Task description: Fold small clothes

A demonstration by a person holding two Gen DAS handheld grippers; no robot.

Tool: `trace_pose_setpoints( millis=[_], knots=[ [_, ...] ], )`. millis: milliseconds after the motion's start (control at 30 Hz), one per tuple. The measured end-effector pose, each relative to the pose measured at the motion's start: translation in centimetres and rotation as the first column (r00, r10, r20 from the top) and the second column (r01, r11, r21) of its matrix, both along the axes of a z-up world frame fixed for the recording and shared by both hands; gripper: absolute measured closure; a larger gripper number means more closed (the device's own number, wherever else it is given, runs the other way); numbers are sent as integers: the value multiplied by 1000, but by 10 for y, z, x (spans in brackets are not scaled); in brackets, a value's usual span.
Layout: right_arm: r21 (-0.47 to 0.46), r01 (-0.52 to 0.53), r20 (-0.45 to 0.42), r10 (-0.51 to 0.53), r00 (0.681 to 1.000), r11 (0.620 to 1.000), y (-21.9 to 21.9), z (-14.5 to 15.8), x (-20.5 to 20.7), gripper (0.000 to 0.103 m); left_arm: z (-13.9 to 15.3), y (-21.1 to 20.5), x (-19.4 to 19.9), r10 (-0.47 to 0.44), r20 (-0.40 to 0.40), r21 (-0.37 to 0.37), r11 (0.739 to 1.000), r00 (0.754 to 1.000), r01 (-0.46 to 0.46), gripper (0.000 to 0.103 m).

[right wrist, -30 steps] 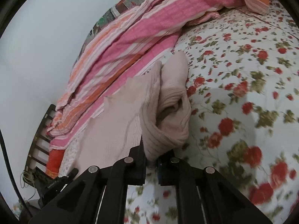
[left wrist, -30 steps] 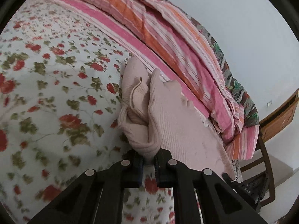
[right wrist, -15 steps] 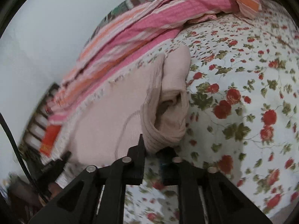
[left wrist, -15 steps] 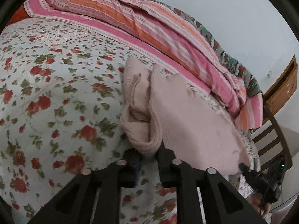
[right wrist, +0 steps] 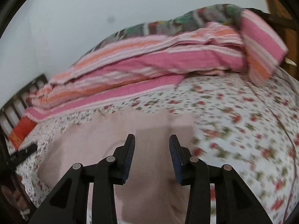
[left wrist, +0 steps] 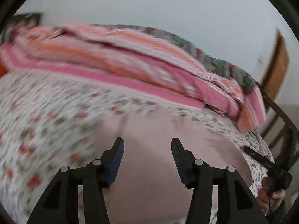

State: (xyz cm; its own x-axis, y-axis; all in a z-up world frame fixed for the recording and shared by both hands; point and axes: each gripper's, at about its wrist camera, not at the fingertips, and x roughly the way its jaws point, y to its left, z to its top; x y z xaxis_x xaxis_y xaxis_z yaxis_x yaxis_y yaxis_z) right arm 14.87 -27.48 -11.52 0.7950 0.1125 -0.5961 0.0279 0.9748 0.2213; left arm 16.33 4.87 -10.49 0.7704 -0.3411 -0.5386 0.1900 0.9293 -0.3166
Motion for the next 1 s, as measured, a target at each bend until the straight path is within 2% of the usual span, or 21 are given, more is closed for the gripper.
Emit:
trace_pose_setpoints(
  millis=[67, 133, 200, 267, 300, 367, 533, 767, 1000],
  knots=[
    [-37, -28, -12, 27, 1000, 999, 14, -3, 18, 64, -1, -24, 20, -38, -16, 56, 998, 999, 38, 53],
    [-126, -31, -10, 30, 1000, 991, 29, -10, 37, 64, -10, -40, 37, -36, -43, 112, 993, 998, 41, 53],
    [-224, 13, -43, -24, 999, 974, 32, -23, 52, 65, -29, -42, 52, 30, -68, 202, 979, 997, -15, 53],
    [-249, 44, -106, -73, 992, 967, 25, -42, 67, 65, -55, -36, 63, 77, -101, 247, 968, 992, -50, 53],
    [-237, 48, -115, -77, 990, 970, 18, -51, 71, 66, -66, -31, 64, 57, -105, 226, 974, 993, -32, 53],
    [-206, 46, -95, -67, 993, 977, 12, -57, 70, 66, -62, -26, 57, 43, -75, 192, 981, 996, -28, 53],
    [-261, 62, -61, -81, 995, 963, 19, -58, 66, 66, -63, -39, 48, 67, -32, 284, 957, 997, -55, 52],
    [-219, 59, -49, -71, 996, 974, 16, -57, 64, 65, -64, -40, 47, 60, -32, 249, 967, 998, -50, 52],
    [-217, 61, -44, -72, 996, 974, 18, -58, 63, 64, -62, -32, 50, 58, -31, 234, 971, 998, -49, 51]
  ],
)
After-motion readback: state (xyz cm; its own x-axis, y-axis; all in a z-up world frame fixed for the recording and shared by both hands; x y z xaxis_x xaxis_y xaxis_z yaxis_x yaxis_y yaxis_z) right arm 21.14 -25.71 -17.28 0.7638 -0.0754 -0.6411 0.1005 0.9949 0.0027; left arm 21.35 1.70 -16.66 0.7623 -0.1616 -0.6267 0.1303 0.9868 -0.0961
